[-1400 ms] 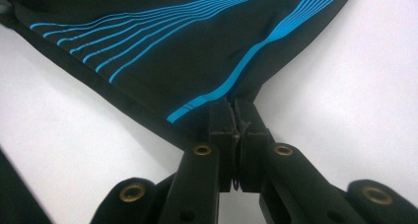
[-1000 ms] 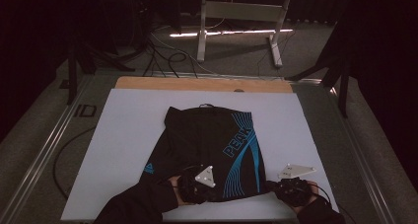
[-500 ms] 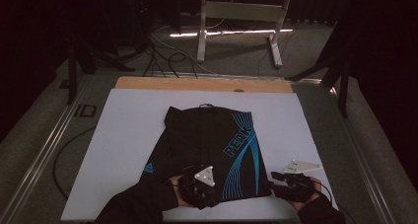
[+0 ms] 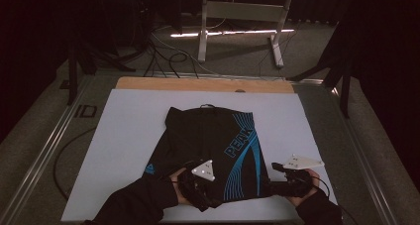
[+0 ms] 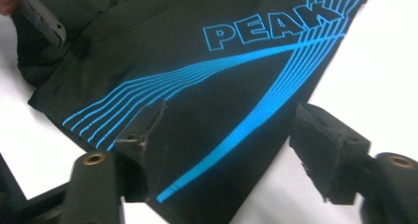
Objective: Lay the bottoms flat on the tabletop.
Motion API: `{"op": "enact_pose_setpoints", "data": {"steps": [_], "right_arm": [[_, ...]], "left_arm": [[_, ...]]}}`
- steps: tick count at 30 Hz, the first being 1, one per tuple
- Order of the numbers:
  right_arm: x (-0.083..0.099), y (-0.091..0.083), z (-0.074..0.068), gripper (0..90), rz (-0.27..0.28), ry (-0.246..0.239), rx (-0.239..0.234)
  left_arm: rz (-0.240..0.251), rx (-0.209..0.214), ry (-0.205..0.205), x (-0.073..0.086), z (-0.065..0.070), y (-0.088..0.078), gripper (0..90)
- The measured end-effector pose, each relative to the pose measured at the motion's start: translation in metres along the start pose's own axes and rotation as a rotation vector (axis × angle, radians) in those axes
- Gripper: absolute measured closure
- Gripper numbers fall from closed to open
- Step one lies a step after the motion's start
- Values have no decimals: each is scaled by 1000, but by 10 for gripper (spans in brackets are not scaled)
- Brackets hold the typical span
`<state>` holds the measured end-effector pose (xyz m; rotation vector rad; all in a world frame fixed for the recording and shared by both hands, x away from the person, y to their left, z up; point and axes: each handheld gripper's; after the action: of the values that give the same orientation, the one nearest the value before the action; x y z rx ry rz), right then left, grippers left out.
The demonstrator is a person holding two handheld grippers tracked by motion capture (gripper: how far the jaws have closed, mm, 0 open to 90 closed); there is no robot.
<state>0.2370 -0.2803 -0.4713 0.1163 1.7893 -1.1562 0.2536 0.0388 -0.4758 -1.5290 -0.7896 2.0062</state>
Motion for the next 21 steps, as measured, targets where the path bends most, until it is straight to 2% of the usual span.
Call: {"op": "enact_pose_setpoints", "data": {"steps": [4, 7, 14, 17, 21], "right_arm": [[-4, 5, 0, 249, 8, -4, -8], [-9, 8, 0, 226, 10, -18, -9], [-21, 15, 3, 184, 38, -37, -21], [-27, 18, 4, 138, 51, -44, -33], [-32, 22, 6, 125, 62, -50, -41]], "left_arm": [[33, -4, -10, -4, 0, -9, 158], [47, -19, -15, -5, -1, -15, 149], [62, -37, -11, -5, -5, -27, 110], [74, -49, -24, -5, -8, -33, 80], [89, -70, -42, -3, -14, -40, 30]]}}
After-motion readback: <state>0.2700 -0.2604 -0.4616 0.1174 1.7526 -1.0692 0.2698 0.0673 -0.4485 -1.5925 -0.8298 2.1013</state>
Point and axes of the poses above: each handheld gripper's, and its own axes: y roughly forward along the jaws, x roughly out of its underside, z roughly to its right
